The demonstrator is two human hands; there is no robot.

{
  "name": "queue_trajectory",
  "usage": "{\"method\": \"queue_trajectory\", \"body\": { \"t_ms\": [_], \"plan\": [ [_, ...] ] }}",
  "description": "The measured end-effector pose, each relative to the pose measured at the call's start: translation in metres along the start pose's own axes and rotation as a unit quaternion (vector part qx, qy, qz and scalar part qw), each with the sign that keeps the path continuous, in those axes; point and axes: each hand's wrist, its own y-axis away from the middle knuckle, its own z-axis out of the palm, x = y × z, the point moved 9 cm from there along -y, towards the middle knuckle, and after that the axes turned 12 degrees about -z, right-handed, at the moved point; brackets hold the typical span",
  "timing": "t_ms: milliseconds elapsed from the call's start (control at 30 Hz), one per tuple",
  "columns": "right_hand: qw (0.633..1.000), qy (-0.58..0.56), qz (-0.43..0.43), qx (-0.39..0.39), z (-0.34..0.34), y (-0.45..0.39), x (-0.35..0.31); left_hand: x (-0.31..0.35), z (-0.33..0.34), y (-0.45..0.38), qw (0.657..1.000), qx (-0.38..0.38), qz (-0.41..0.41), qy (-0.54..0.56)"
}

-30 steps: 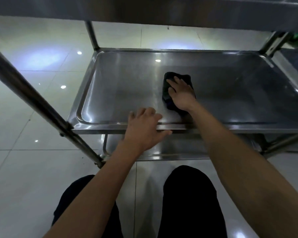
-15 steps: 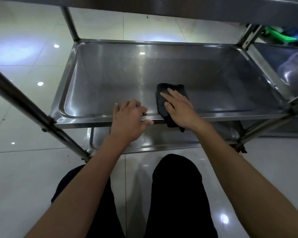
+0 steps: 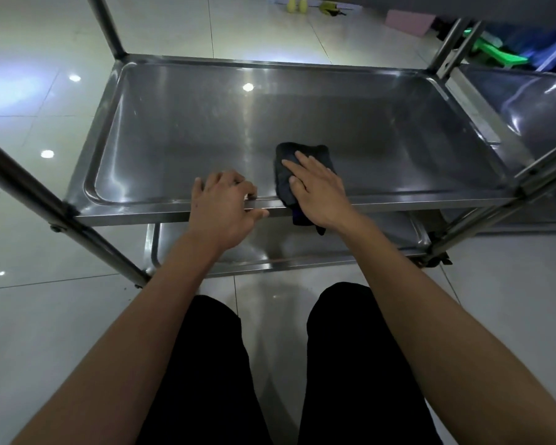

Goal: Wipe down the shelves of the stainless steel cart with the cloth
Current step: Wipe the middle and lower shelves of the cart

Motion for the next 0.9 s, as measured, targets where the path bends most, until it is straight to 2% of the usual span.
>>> {"method": "queue_trajectory", "body": {
  "t_ms": [300,433,567,767,900],
  "plan": [
    [1.0,-0.005,0.019,0.024,-0.002,0.004,-0.015,0.013,0.002,0.004,1.0,-0.015,0.017,0.0],
    [0.999,0.007,0.009,0.036,-0.004,0.003,-0.007,0.018,0.007,0.001,1.0,-0.019,-0.004,0.004],
    [0.999,0.017,0.002,0.039,-0.01,0.005,0.014,0.024,0.005,0.0,1.0,0.001,-0.001,0.0],
    [0.999,0.013,-0.006,0.031,-0.027,0.011,0.059,0.05,0.002,-0.011,0.997,0.04,-0.059,-0.004],
    [0.999,0.016,0.002,0.037,-0.04,0.019,0.1,0.113,0.024,-0.013,1.0,0.027,-0.014,0.0]
  ]
}}
